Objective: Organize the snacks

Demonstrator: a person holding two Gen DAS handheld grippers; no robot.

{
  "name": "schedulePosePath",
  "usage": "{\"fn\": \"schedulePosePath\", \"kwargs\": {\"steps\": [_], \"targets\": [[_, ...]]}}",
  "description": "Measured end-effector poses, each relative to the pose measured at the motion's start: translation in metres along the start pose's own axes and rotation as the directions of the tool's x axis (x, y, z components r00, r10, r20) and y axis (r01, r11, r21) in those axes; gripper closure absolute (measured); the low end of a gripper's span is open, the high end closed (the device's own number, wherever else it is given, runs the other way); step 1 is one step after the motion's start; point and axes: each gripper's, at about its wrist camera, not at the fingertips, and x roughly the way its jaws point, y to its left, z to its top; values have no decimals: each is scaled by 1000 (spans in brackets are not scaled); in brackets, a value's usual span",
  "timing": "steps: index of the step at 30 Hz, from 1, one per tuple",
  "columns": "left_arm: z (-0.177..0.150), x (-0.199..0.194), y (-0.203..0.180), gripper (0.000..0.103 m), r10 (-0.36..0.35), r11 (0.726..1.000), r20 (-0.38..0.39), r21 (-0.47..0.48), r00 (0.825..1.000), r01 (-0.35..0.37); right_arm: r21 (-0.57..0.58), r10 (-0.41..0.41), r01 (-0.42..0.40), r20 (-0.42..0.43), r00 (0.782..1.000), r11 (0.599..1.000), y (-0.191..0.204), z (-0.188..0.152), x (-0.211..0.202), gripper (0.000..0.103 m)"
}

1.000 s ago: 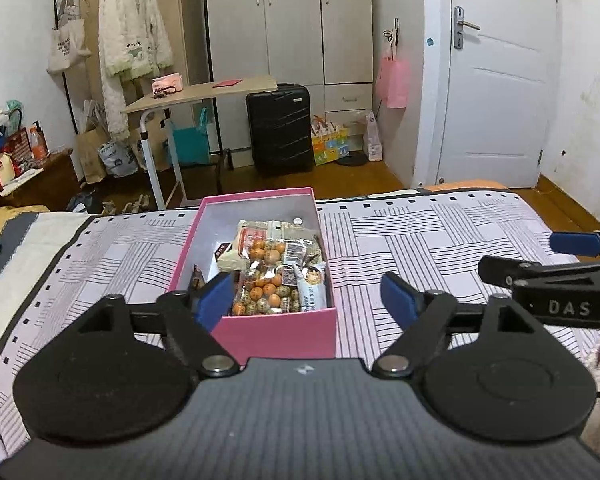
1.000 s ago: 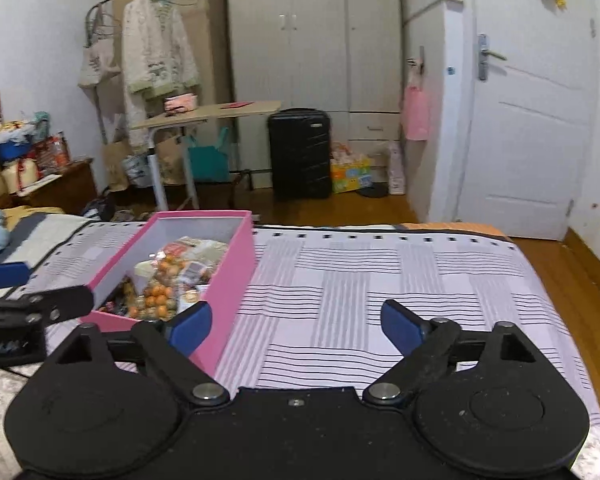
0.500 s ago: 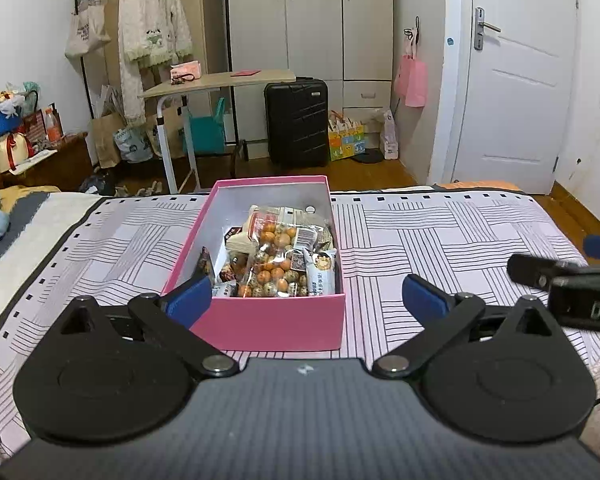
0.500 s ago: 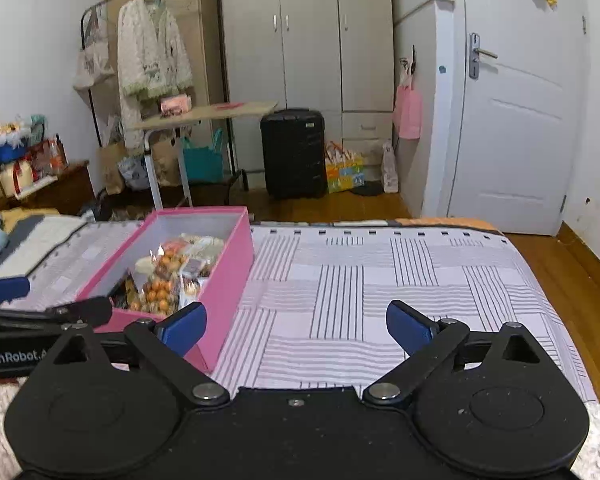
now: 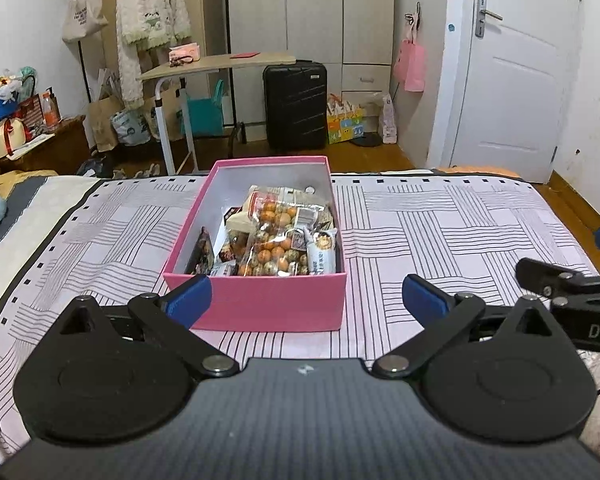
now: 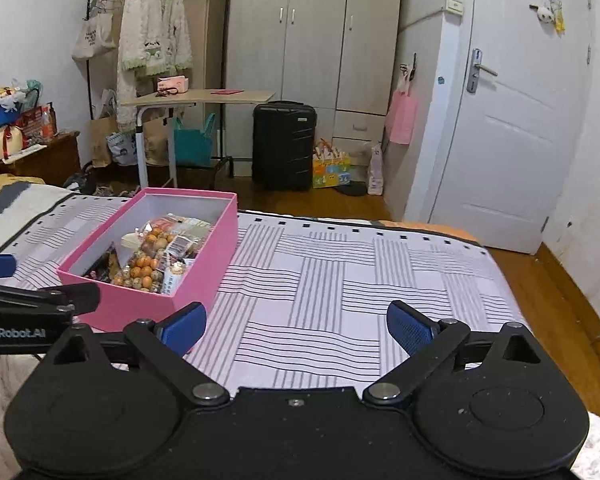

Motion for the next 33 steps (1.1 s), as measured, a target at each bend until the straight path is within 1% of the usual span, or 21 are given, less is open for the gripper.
{"fn": "schedulePosePath", "kwargs": {"steps": [7,11,18,28,33], "targets": [[-3,-3,4,0,39,999,9,0,999,-39,32,3,-3,-9,1000,999,-5,-2,-1,4],[-3,-5,5,0,43,999,16,-4,999,-43,33,4,-4,-16,1000,999,-5,-3,-1,4],[-3,-7,1,0,59,998,30,17,998,-60,45,-3,5,-44,999,999,-7,-4,4,4],[-5,-7,-2,0,96,995,37,34,995,-98,34,-5,7,-52,999,999,-7,-5,5,4],[-6,-7,-3,0,97,994,40,38,994,-99,33,-8,10,-54,998,999,-7,-6,5,4]]}}
